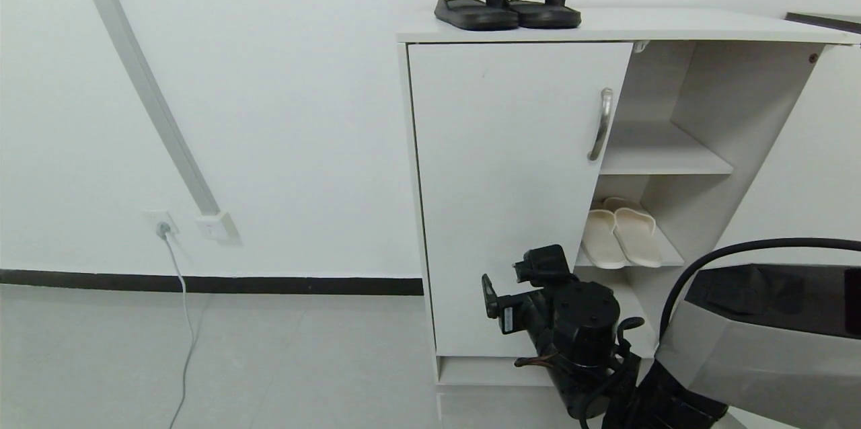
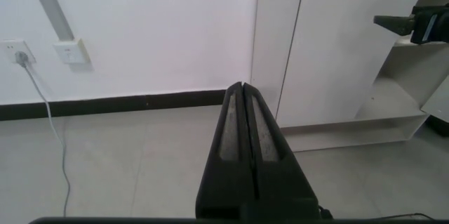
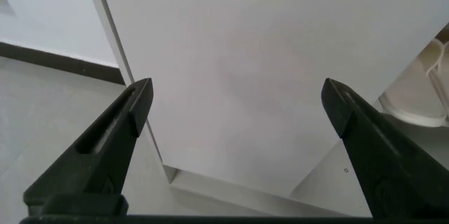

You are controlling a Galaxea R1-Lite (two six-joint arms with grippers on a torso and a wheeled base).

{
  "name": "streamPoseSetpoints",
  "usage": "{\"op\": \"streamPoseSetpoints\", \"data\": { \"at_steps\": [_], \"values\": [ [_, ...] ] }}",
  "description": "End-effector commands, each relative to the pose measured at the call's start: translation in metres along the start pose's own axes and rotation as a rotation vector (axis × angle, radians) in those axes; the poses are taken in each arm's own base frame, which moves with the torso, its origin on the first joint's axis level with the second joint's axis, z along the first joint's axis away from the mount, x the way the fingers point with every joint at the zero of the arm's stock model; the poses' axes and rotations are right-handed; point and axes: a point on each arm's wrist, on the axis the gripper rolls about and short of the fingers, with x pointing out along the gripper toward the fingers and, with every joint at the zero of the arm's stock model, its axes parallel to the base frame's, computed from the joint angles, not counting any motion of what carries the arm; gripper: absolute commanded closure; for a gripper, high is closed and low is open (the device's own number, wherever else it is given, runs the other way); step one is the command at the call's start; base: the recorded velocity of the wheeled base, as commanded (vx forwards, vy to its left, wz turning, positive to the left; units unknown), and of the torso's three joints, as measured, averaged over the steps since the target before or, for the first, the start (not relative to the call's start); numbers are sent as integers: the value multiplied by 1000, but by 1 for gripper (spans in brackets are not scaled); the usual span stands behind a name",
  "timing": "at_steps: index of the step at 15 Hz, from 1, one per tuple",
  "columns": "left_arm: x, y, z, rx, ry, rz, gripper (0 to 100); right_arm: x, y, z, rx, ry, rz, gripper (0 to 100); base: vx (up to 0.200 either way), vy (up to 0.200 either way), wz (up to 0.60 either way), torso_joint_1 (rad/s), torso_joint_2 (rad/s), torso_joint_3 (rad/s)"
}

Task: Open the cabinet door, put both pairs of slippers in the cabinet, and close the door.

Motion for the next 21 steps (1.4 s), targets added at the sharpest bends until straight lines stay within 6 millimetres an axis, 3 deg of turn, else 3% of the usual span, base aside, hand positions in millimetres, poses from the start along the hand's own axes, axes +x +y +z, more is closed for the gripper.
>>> {"op": "streamPoseSetpoints", "data": {
  "at_steps": [1, 9, 21],
  "values": [
    [0, 0, 0, 0, -1, 0, 100, 1, 1, -2, -2, 3, 0, 0, 0, 0, 0, 2, -246, -246],
    [0, 0, 0, 1, -1, 0, 100, 2, -1, 1, -7, -18, -4, 0, 0, 0, 0, 58, -418, -353],
    [0, 0, 0, 3, -1, 0, 100, 2, -2, 0, -17, -16, -9, 0, 0, 0, 0, 161, -483, -326]
  ]
}}
